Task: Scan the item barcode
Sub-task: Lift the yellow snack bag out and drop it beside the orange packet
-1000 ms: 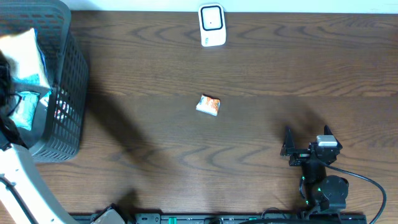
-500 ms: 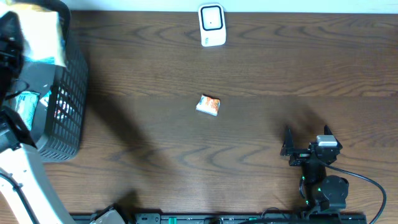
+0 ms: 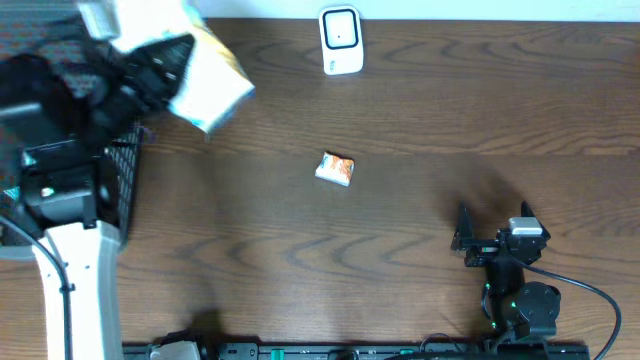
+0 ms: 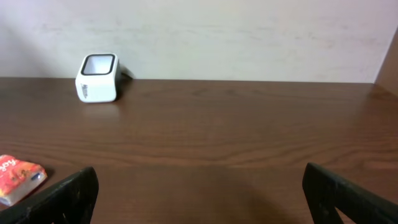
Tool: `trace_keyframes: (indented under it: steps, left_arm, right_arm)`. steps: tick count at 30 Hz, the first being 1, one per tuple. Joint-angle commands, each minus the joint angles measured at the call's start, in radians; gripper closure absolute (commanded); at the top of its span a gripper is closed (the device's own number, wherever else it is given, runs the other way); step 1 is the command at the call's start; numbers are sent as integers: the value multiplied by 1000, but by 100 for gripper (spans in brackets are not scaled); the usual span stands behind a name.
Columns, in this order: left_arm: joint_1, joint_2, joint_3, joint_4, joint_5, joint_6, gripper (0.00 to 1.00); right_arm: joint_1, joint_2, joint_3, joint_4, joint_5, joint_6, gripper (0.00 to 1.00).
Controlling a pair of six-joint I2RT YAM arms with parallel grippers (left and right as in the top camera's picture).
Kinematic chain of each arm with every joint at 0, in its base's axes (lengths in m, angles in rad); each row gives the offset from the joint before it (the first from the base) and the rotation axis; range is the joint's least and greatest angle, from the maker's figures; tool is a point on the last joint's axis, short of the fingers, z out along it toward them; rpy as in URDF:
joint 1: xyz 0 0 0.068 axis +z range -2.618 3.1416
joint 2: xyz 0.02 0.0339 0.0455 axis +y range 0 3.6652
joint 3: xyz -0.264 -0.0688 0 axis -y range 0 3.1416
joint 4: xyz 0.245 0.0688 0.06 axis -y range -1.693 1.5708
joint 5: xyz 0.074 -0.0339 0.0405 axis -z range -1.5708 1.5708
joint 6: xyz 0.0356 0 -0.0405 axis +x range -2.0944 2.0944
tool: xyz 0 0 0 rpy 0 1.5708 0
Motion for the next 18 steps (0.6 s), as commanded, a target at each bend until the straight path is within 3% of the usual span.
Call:
trace_keyframes:
  steps: [1, 5, 10, 18]
  left_arm:
    - [-89, -17, 4, -49, -92, 137, 93]
    - [-200, 2, 0, -150, -257, 140, 92]
    - [-346, 66, 0, -235, -387, 228, 93]
    - [-541, 250, -1, -225, -527, 230, 93]
  right_arm:
    - [3, -6, -1, -4, 1, -11, 1]
    - [3, -6, -1, -4, 1, -11, 1]
    - [3, -6, -1, -4, 2, -11, 1]
    - [3, -6, -1, -4, 1, -11, 1]
